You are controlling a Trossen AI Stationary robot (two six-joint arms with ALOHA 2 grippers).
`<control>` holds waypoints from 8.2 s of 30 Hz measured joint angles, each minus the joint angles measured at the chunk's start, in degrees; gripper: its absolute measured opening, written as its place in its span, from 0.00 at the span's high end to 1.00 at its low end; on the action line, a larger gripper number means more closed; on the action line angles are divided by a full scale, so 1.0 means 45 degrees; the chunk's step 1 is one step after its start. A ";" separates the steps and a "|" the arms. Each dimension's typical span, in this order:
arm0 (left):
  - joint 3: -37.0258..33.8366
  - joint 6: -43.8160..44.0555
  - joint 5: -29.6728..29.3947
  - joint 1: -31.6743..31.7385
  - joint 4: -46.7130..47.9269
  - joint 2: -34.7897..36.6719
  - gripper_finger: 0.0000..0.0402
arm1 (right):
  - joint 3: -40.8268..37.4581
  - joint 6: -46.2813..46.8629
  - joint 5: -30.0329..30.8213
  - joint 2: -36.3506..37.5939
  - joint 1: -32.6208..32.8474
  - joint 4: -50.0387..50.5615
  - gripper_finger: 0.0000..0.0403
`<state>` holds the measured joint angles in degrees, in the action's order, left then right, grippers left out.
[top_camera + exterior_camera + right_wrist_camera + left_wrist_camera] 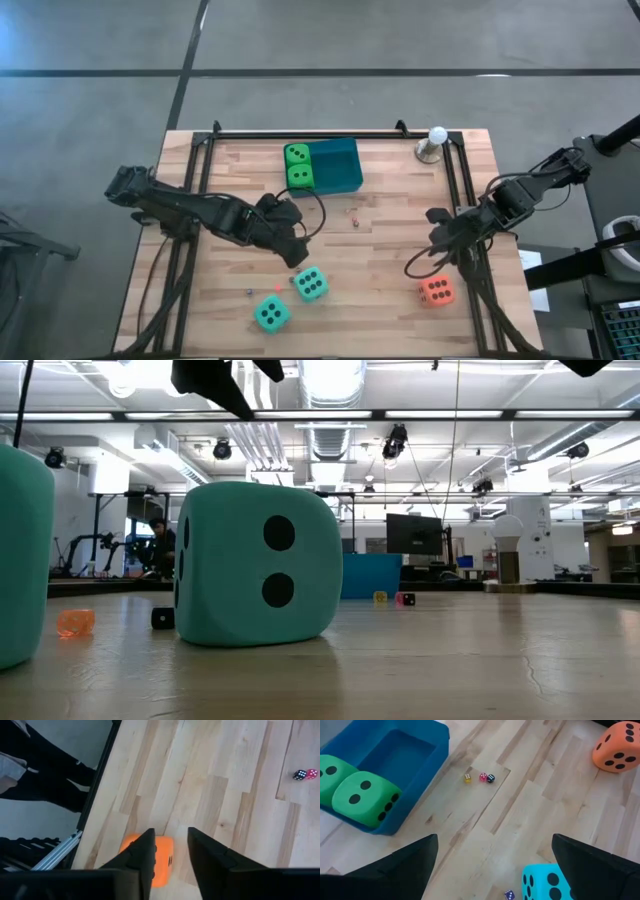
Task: Pick & Place Dice
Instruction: Put the large orange dice into the blue bin
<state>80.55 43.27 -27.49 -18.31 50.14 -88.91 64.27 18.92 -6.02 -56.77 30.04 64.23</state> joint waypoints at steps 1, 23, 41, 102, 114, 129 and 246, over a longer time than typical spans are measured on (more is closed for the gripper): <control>0.0000 0.0004 0.0000 0.0000 0.0000 -0.0002 0.01 | 0.0000 -0.0005 0.0000 0.0000 0.0000 -0.0001 0.68; -0.0063 0.0045 0.0005 0.0000 -0.0045 -0.0003 0.03 | 0.0000 0.0027 0.0007 0.0000 0.0000 0.0009 0.55; -0.0063 0.0049 0.0010 0.0000 -0.0043 -0.0003 0.02 | -0.0028 -0.0339 0.0019 0.0000 0.0000 0.0071 0.55; -0.0063 0.0049 0.0013 0.0003 -0.0042 0.0002 0.02 | 0.2293 0.3623 0.4376 -0.5149 0.6849 0.2248 0.17; -0.0063 0.0049 0.0014 0.0004 -0.0042 0.0007 0.02 | 0.2138 0.3808 0.4487 -0.5149 0.6819 0.2217 0.02; -0.0063 0.0049 0.0015 0.0005 -0.0042 0.0007 0.02 | 0.2098 0.3863 0.4707 -0.5144 0.6815 0.1852 0.01; -0.0063 0.0049 0.0013 0.0003 -0.0045 0.0007 0.02 | -0.5110 0.5863 0.3662 -0.2710 0.6703 -0.4076 0.01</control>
<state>80.27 43.48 -27.43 -18.29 49.94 -88.88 41.28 45.30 10.46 -68.97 60.20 45.89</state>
